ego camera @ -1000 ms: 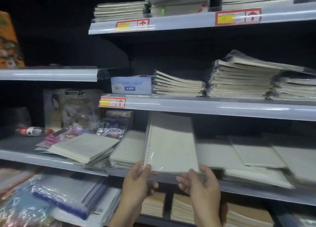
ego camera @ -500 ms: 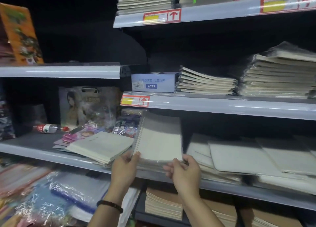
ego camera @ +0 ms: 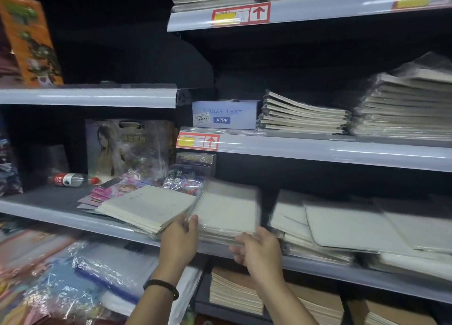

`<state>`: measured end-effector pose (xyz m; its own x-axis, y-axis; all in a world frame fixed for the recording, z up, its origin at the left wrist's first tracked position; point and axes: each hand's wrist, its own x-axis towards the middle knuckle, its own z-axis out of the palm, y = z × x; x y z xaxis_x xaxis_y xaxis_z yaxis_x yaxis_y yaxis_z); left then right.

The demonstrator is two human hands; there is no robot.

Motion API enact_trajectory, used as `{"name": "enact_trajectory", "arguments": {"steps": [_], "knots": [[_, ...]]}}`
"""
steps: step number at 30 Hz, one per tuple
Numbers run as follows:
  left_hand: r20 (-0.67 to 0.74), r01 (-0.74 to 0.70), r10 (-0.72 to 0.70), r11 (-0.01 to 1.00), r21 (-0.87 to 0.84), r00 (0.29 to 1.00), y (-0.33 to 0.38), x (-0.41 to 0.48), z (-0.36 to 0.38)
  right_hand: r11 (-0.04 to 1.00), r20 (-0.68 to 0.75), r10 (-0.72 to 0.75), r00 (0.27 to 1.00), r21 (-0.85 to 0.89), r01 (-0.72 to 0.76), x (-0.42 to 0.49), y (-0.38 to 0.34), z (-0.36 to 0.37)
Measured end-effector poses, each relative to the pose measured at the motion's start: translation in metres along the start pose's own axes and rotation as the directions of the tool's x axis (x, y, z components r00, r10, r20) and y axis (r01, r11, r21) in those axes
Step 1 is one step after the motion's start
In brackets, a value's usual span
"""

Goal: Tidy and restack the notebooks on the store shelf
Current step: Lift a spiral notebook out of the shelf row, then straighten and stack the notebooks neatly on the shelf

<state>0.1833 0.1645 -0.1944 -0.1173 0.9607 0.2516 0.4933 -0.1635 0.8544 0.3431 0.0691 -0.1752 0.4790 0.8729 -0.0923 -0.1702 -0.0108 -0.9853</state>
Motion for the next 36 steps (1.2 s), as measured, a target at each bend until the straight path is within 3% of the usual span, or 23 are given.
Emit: {"name": "enact_trajectory", "arguments": {"steps": [4,10,17,25,34,36], "knots": [[0.002,0.017,-0.018,0.998,0.058,1.0,0.011,-0.016,-0.001,0.999,0.031,0.035,0.999,-0.026,-0.034,-0.001,-0.005,-0.005],[-0.079,-0.105,0.12,0.979,0.173,0.99,0.04,-0.066,0.009,0.999,0.038,0.018,0.999,-0.049,-0.016,-0.012,-0.015,-0.037],[0.148,-0.337,0.331,0.942,0.013,0.932,0.087,-0.124,0.049,1.0,0.001,-0.017,1.0,-0.016,0.017,-0.041,-0.028,-0.106],[0.318,-0.467,0.482,0.875,-0.126,0.817,0.149,-0.186,0.115,0.993,-0.218,-0.109,0.97,0.03,0.118,-0.067,-0.047,-0.216],[0.454,-0.593,0.631,0.768,-0.244,0.63,0.224,-0.238,0.192,0.97,-0.522,-0.089,0.848,0.147,0.192,-0.088,-0.063,-0.356],[0.489,-0.548,0.607,0.789,-0.277,0.627,0.242,-0.247,0.212,0.966,-0.561,-0.068,0.825,0.17,0.195,-0.088,-0.068,-0.379]]}}
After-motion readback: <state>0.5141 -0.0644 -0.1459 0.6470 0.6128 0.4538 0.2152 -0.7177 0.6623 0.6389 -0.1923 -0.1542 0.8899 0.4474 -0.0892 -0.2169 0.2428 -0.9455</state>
